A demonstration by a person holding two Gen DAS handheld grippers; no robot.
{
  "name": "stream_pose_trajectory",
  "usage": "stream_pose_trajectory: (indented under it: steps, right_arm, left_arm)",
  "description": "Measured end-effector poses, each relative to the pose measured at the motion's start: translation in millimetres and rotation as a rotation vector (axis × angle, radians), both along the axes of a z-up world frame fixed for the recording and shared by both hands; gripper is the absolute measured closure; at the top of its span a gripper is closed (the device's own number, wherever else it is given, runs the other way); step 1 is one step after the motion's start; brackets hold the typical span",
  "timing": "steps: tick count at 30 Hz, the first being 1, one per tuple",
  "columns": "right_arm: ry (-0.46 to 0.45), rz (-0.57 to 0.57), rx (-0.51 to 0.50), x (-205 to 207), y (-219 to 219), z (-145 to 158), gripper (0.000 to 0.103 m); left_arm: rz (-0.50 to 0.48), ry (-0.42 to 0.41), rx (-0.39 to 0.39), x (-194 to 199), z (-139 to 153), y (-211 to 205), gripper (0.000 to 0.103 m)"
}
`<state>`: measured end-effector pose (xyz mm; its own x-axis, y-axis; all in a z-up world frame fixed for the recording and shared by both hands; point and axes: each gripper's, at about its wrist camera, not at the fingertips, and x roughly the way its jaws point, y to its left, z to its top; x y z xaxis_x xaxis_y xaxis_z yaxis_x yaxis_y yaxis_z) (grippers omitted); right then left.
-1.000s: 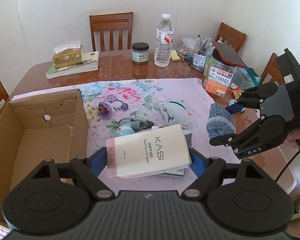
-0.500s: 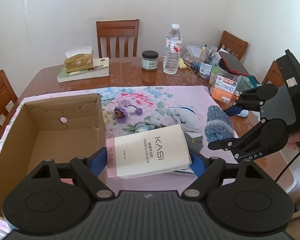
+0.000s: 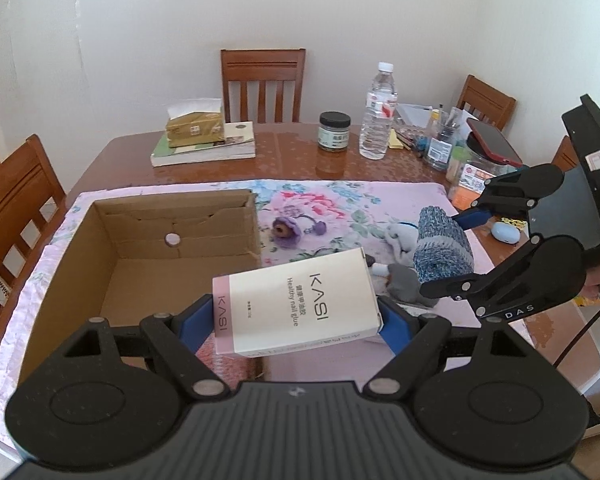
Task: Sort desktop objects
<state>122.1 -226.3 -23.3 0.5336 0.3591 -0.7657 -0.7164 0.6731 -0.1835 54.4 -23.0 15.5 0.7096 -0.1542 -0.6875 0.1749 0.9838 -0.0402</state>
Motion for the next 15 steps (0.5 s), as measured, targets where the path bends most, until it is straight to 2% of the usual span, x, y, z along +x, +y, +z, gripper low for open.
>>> stream_pose_trajectory:
  steps: [9, 15]
  right_arm:
    - [-0.032, 0.026, 0.020, -0.3, 26.8, 9.6, 0.032]
    - [-0.042, 0.038, 0.028, 0.4, 40.0, 15.7, 0.032]
  left_arm:
    - [0.049, -0.005, 0.021, 1.5, -2.8, 28.6, 0.019]
    - [0.096, 0.022, 0.015, 4.2, -13.6, 47.8, 0.019]
